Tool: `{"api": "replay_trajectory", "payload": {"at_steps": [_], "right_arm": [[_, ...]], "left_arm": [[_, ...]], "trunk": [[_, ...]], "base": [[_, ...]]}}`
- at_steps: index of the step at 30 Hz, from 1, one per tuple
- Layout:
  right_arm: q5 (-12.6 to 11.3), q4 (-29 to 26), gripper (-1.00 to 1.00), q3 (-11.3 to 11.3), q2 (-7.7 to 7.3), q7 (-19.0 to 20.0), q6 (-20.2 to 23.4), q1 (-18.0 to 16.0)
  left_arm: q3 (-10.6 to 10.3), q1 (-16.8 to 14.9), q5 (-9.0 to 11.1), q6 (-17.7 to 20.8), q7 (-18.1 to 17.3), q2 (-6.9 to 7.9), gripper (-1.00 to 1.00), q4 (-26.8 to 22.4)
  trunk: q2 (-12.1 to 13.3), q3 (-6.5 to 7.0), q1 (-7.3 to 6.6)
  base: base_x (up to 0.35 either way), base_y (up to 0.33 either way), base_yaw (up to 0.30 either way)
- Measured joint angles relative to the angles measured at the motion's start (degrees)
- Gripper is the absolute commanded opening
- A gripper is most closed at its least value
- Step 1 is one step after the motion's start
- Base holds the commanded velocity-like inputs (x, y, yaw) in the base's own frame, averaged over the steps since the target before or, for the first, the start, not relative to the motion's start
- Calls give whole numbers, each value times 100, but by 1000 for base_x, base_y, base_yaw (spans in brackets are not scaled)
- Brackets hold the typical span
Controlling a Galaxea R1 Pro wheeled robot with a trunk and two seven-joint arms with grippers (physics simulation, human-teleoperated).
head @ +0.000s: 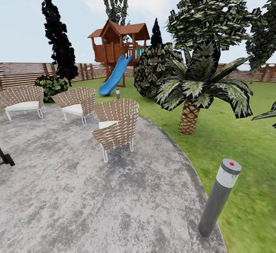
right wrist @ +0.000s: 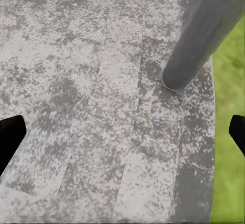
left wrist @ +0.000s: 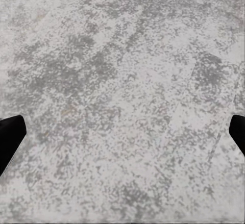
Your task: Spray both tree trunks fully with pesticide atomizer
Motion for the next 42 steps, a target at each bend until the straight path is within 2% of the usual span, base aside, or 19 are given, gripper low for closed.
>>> {"api": "replay_trajectory", "payload": {"at_steps": [21,35,42], "right_arm": [[5,21,100,-2,1,0,-2,0],[5,19,100,-5,1,1,-2,0],[4,19,100,-5,1,1,-2,0]], "left_arm": [[8,0,1,0,0,0,100,10],[6,0,1,0,0,0,100,11],[6,-1,1,0,0,0,100,11]], "trunk": [[0,-32,0],[0,33,-3],[0,69,1]], "base": [[-247,225,274],[-51,19,253],[-276,0,245]]}}
